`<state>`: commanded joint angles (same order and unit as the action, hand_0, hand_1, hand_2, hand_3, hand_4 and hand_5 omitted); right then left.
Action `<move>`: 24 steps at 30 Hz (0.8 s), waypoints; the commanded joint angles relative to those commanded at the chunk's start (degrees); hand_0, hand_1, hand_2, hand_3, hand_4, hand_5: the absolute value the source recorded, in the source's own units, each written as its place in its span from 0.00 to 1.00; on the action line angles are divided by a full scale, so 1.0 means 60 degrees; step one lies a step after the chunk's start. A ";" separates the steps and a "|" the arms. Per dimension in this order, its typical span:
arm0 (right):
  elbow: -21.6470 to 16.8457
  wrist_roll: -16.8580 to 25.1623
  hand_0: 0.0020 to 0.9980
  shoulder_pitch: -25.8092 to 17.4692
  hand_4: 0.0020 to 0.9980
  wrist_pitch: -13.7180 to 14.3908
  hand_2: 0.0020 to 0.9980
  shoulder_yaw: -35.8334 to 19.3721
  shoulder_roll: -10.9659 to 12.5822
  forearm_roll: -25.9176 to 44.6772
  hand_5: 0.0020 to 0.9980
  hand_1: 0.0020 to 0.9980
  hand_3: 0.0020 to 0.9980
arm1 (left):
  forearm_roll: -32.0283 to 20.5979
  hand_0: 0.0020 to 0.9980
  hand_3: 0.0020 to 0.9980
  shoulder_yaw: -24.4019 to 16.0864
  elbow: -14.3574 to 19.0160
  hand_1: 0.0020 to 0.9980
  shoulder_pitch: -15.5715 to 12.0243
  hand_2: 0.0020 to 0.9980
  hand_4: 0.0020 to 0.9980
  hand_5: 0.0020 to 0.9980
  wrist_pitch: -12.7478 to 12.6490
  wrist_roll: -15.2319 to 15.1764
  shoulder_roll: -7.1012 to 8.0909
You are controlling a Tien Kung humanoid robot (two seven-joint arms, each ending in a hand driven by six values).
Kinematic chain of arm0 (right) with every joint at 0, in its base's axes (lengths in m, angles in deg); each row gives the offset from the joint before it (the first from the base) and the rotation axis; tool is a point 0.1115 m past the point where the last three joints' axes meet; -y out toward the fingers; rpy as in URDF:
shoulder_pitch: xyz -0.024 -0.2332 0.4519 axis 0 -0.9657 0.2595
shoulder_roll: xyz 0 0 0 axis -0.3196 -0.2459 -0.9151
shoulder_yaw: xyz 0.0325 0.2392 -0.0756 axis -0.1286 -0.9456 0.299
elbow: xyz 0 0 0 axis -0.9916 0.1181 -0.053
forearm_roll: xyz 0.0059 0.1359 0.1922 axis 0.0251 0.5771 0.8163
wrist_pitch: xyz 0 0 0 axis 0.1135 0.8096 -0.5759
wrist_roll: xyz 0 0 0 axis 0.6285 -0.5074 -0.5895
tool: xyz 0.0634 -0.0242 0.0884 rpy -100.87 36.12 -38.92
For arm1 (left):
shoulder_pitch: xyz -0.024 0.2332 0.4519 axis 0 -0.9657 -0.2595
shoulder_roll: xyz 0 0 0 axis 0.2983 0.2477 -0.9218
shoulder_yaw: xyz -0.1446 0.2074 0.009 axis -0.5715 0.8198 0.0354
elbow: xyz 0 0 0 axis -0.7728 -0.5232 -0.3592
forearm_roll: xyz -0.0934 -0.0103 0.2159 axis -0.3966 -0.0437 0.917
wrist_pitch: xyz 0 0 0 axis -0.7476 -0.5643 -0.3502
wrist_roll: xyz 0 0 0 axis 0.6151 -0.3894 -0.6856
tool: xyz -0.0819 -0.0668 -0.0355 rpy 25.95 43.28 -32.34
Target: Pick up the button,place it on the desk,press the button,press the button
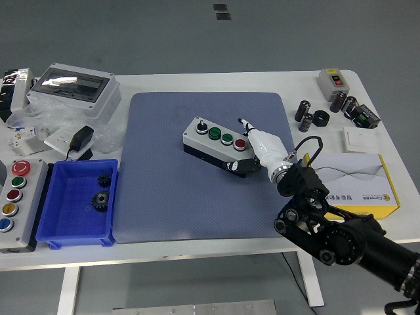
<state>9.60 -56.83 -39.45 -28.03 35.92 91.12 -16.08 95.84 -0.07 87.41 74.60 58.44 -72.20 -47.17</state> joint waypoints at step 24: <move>-0.3259 0.2716 0.16 -0.0243 0.14 -0.1546 0.34 -0.0121 0.2441 0.1541 0.00 0.31 0.39 | -0.0190 0.61 0.60 0.0171 0.0000 0.60 -0.0019 0.54 0.63 0.24 -0.0012 -0.0078 -0.0059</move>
<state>-9.95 -40.53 -40.90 -37.31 35.19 105.77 -6.83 94.70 0.96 87.41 74.48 58.36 -72.67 -47.52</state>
